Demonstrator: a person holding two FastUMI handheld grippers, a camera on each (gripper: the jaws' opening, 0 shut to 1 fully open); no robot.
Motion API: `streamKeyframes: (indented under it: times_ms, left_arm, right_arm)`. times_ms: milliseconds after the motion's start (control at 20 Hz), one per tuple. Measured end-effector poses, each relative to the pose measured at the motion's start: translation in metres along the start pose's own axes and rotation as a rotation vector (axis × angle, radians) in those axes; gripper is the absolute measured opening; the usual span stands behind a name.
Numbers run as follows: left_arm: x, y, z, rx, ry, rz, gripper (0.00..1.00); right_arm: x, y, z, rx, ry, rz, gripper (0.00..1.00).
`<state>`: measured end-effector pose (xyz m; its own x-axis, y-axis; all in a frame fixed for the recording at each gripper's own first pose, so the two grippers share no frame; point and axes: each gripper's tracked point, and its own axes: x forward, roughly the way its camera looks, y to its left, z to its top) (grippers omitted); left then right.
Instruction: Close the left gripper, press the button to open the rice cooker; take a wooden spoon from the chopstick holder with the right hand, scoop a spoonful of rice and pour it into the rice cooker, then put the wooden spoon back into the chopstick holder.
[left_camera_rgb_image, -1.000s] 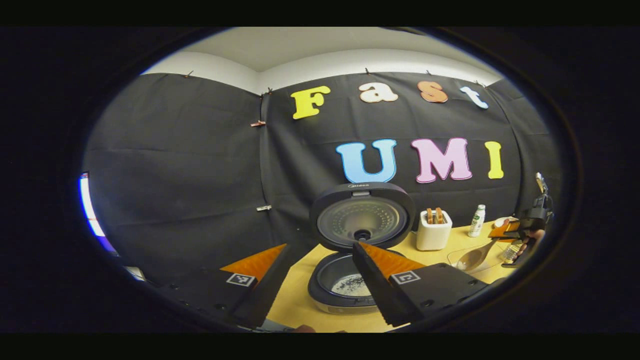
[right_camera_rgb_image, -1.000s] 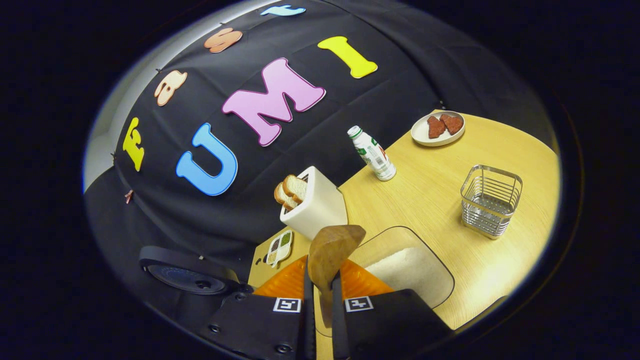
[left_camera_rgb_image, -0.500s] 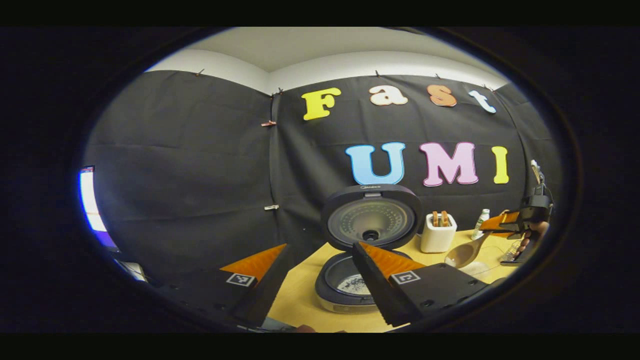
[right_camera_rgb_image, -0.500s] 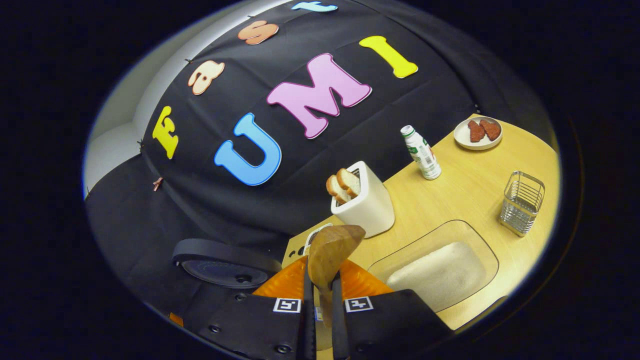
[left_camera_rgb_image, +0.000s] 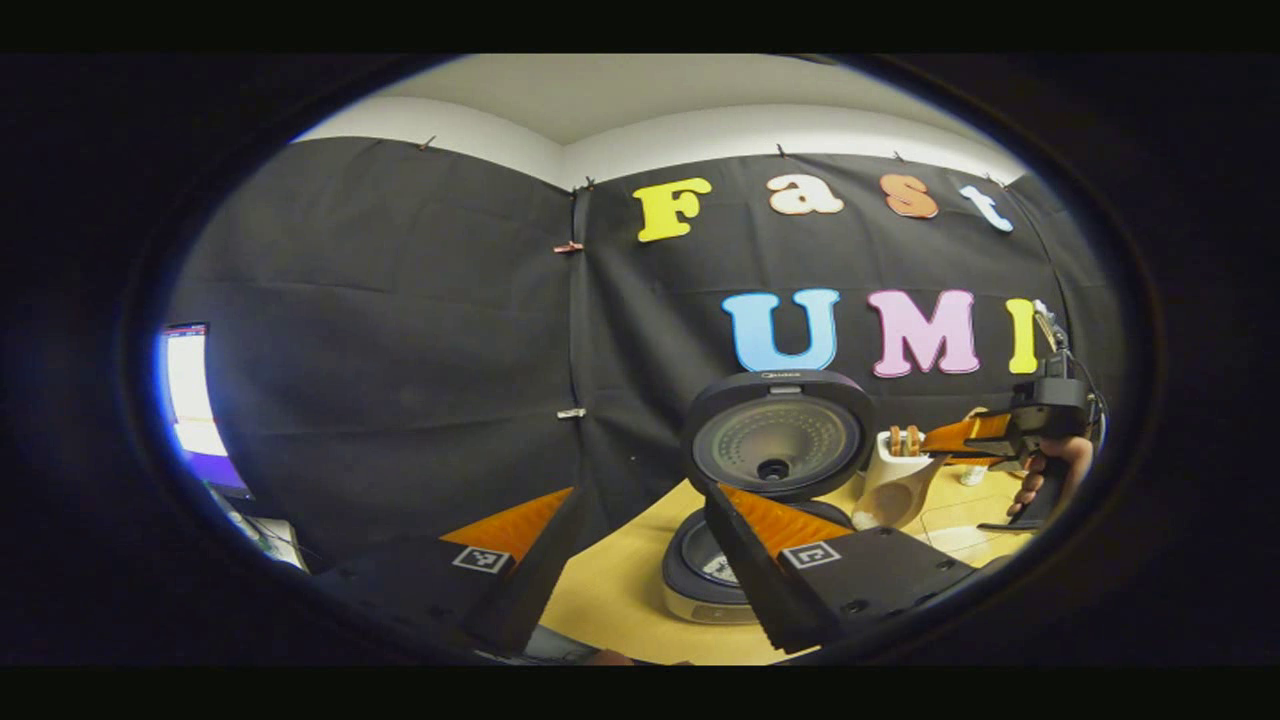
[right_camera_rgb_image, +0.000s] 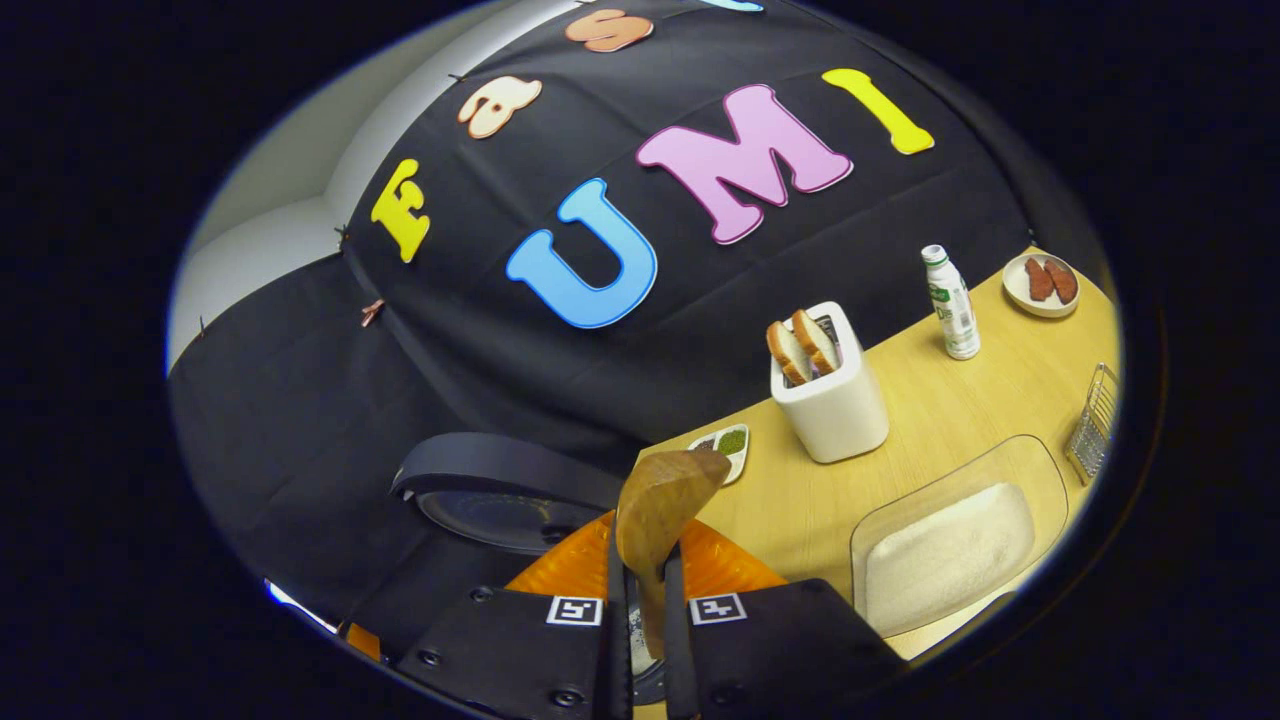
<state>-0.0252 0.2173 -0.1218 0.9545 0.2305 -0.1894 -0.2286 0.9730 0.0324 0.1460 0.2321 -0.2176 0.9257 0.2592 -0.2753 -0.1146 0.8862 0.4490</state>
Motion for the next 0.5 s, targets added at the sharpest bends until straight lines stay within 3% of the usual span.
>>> streamKeyframes:
  times_ms: [200,250,300,500]
  left_arm:
    - [0.000,0.006,-0.005,-0.008,0.007,0.012,0.83]
    - [-0.001,0.008,-0.006,-0.010,0.008,0.016,0.83]
    - [-0.001,0.010,-0.006,-0.012,0.009,0.019,0.83]
    - [-0.001,0.014,-0.011,-0.015,0.020,0.027,0.83]
  right_arm:
    - [0.012,0.017,-0.021,-0.067,0.044,0.023,0.17]
    - [0.015,0.020,-0.025,-0.091,0.054,0.027,0.12]
    - [0.016,0.024,-0.027,-0.122,0.057,0.032,0.17]
    - [0.018,0.046,-0.038,-0.288,0.058,0.075,0.17]
